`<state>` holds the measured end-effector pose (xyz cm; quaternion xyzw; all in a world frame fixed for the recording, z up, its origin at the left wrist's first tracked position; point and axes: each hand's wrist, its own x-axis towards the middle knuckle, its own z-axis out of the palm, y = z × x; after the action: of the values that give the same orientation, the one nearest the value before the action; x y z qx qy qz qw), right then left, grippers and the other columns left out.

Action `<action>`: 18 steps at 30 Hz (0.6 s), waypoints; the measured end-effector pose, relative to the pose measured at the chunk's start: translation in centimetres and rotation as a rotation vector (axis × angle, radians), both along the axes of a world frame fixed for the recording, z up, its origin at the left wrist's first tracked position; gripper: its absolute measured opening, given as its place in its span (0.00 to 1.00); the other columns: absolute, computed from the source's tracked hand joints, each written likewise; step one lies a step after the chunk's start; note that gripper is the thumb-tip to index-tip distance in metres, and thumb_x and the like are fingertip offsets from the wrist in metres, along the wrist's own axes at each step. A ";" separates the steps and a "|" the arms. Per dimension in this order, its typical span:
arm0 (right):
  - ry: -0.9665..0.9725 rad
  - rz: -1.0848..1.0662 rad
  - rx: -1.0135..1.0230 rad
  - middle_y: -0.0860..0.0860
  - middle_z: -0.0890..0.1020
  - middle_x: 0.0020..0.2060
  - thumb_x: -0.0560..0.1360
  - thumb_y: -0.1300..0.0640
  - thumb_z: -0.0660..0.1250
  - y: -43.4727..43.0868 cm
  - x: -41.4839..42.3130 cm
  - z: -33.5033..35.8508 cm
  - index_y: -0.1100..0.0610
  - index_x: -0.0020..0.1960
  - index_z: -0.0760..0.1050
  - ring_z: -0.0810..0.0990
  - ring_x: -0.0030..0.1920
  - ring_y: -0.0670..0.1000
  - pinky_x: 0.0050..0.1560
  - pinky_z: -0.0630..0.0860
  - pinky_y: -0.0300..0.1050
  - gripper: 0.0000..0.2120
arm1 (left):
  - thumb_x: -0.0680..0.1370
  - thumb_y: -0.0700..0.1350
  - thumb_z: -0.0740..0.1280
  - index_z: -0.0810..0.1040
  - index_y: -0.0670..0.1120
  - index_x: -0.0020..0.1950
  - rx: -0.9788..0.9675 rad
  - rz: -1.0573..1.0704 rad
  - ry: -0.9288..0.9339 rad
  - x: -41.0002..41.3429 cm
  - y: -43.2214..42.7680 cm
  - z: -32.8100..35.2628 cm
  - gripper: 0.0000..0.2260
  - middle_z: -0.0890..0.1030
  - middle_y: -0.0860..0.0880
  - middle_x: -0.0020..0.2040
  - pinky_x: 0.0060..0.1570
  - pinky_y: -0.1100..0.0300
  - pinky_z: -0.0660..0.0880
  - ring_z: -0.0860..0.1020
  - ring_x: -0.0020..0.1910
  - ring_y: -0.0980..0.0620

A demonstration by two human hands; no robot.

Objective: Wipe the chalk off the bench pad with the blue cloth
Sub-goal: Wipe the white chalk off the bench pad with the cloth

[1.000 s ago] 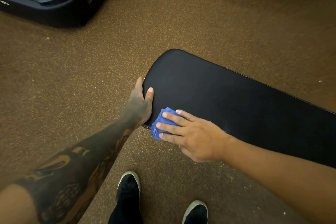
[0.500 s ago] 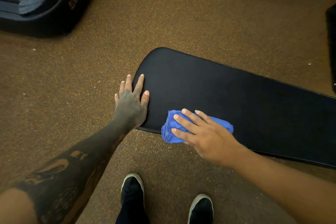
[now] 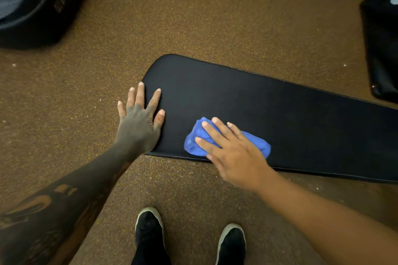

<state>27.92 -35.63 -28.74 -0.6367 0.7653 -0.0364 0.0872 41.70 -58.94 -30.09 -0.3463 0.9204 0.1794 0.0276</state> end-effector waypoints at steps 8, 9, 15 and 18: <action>-0.066 -0.334 -0.024 0.53 0.56 0.77 0.81 0.48 0.50 -1.1 -1.0 0.0 0.49 0.74 0.62 0.50 0.77 0.57 0.74 0.54 0.59 0.22 | 0.84 0.57 0.50 0.49 0.54 0.82 -0.013 -0.037 -0.031 -0.2 -0.2 0.0 0.27 0.42 0.44 0.82 0.76 0.39 0.42 0.41 0.80 0.42; -0.073 -0.368 -0.016 0.53 0.55 0.77 0.81 0.49 0.51 -1.2 -0.1 0.0 0.50 0.74 0.61 0.50 0.77 0.57 0.74 0.53 0.59 0.22 | 0.84 0.57 0.50 0.49 0.54 0.82 -0.014 -0.037 -0.035 -0.2 -0.2 0.0 0.27 0.42 0.44 0.82 0.76 0.39 0.42 0.41 0.80 0.42; -0.072 -0.261 0.025 0.53 0.55 0.77 0.81 0.47 0.49 -0.1 0.1 1.2 0.49 0.75 0.60 0.50 0.77 0.56 0.74 0.54 0.60 0.23 | 0.83 0.58 0.48 0.49 0.54 0.82 -0.007 -0.040 -0.047 -0.3 -0.2 0.1 0.27 0.42 0.44 0.82 0.76 0.39 0.43 0.41 0.80 0.42; -0.062 -0.125 0.007 0.53 0.50 0.78 0.81 0.45 0.49 -0.4 -0.7 2.0 0.52 0.77 0.53 0.43 0.77 0.55 0.76 0.46 0.57 0.26 | 0.83 0.60 0.45 0.50 0.54 0.82 -0.012 -0.049 -0.036 -0.1 -0.4 -0.1 0.27 0.43 0.44 0.82 0.75 0.38 0.44 0.42 0.80 0.41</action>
<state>27.24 -36.06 -26.71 -0.5859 0.8006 -0.0588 0.1108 41.55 -59.34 -30.21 -0.3268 0.9291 0.1669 0.0465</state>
